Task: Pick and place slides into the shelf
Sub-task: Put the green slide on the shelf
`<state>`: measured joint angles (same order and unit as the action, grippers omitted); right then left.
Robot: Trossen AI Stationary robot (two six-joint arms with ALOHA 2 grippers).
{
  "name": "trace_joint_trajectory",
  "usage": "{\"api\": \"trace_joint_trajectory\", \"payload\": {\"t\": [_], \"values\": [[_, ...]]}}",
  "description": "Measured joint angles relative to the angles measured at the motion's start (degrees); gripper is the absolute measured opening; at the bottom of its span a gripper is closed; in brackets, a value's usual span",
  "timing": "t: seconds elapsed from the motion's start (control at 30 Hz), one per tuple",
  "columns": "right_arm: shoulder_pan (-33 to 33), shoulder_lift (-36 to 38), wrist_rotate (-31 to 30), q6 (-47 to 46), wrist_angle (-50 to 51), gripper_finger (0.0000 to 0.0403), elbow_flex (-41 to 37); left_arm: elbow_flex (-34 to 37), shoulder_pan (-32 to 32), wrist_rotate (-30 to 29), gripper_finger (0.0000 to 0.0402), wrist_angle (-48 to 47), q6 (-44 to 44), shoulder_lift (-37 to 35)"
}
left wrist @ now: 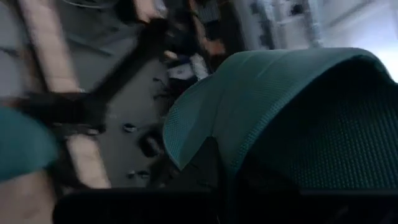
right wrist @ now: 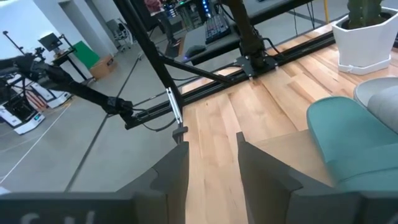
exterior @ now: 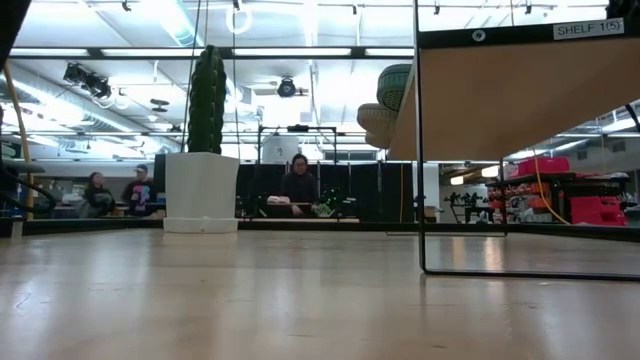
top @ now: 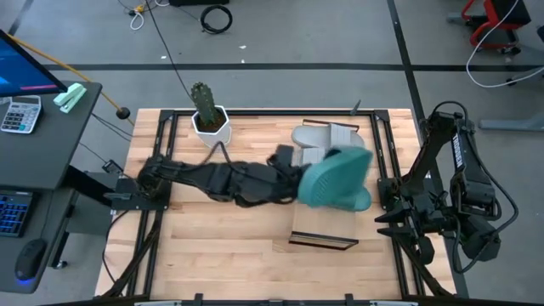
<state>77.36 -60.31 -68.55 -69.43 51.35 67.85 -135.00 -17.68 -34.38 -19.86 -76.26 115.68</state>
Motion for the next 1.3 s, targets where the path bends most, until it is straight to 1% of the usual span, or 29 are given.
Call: {"api": "trace_joint_trajectory", "payload": {"t": [0.1, 0.13, 0.23, 0.33, 0.4, 0.5, 0.6, 0.83, 1.07, 1.2, 1.27, 1.3], "values": [[0.0, 0.0, 0.0, -0.2, 0.0, 0.0146, 0.0, 0.1, 0.2, 2.5, 0.0012, 5.1, 2.0, 1.7], [0.0, 0.0, 0.0, -0.2, 0.0, 0.0146, 0.0, 0.0, 0.3, 2.9, 0.0012, 5.2, 1.9, 2.1], [0.0, 0.0, 0.0, -1.0, 0.0, 0.0146, 0.0, 0.0, 0.5, 4.1, 0.0012, 0.9, 1.7, 2.6], [0.0, 0.0, 0.1, -1.5, 0.0, 0.0146, 0.0, 0.0, 0.5, 4.7, 0.0012, -9.0, 0.4, 3.1], [0.0, 0.0, 0.1, -2.0, -0.1, 0.0146, 0.0, 0.1, 0.4, 6.3, 0.0012, -13.3, -1.5, 3.3], [0.0, 0.0, 0.2, -2.6, -0.1, 0.0146, 0.0, 0.1, -0.1, 8.6, 0.0012, -16.1, -4.3, 3.2], [0.0, 0.0, 0.3, -2.7, -0.2, 0.0146, 0.0, 0.0, -0.9, 9.0, 0.0012, -19.7, -5.8, 3.1], [0.0, 0.0, 0.3, -2.9, -0.2, 0.0146, 0.0, 0.0, -2.7, 9.3, 0.0012, -32.0, -11.9, 3.1], [0.0, 0.0, 0.3, -2.8, -0.2, 0.0146, 0.0, 0.0, -2.2, 9.1, 0.0012, -34.1, -14.5, 4.3], [0.0, 0.0, 0.3, -2.6, -0.2, 0.0146, 0.0, 0.0, -1.6, 10.7, 0.0012, -36.3, -14.9, 5.8], [0.0, -0.1, 0.3, -2.7, -0.2, 0.0146, 0.0, 0.0, -1.5, 12.0, 0.0012, -39.0, -14.9, 6.6], [0.0, -0.1, 0.2, -2.7, -0.2, 0.0146, 0.0, 0.0, -1.5, 12.2, 0.0012, -38.8, -15.1, 7.0]]}}
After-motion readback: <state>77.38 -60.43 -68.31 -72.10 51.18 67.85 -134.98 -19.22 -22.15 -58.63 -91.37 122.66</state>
